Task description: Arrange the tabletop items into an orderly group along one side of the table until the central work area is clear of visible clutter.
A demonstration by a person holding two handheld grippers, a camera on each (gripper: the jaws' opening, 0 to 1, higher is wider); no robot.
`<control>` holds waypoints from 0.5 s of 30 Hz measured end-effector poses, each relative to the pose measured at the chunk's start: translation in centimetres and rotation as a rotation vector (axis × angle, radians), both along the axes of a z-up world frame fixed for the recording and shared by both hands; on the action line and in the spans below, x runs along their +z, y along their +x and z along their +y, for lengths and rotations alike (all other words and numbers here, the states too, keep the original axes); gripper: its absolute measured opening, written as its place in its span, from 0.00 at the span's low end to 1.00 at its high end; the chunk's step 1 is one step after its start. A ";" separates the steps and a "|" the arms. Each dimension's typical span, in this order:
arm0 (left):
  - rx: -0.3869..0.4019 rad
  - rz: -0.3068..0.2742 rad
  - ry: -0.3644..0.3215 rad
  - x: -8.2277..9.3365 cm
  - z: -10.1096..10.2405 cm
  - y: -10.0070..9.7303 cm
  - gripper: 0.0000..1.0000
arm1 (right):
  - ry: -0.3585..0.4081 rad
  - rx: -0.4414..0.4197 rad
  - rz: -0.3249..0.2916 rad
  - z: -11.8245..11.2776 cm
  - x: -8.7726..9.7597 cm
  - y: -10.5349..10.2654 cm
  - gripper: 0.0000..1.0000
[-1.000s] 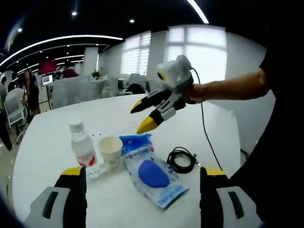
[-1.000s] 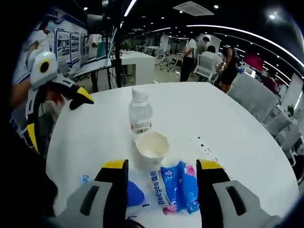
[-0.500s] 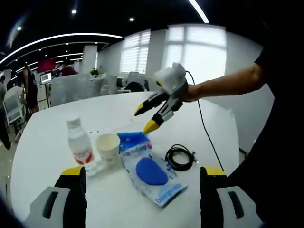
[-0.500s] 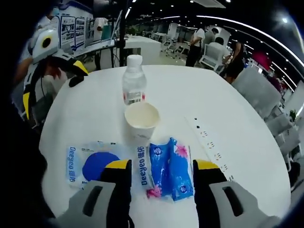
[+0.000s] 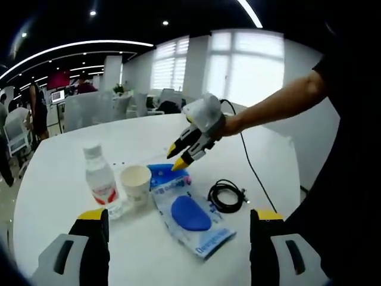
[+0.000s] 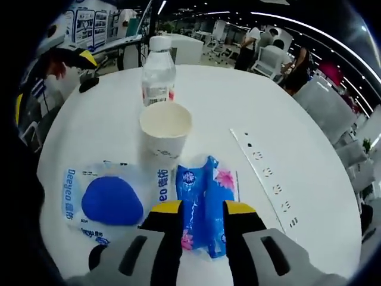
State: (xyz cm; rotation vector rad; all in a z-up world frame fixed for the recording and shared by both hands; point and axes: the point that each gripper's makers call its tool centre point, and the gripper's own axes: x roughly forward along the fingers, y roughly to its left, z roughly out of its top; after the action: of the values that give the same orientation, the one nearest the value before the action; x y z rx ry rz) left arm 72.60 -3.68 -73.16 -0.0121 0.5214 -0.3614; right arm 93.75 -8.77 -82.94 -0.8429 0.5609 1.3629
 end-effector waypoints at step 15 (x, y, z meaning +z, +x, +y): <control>-0.013 0.019 -0.017 -0.6 -0.4 0.2 0.97 | -0.044 0.042 -0.077 0.3 -1.3 0.1 0.00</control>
State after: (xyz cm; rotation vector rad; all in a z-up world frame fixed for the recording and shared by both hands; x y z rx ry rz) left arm 72.76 -4.10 -73.71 -0.0286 0.5370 -0.3783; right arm 93.87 -8.44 -84.20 -0.9431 0.5173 1.3550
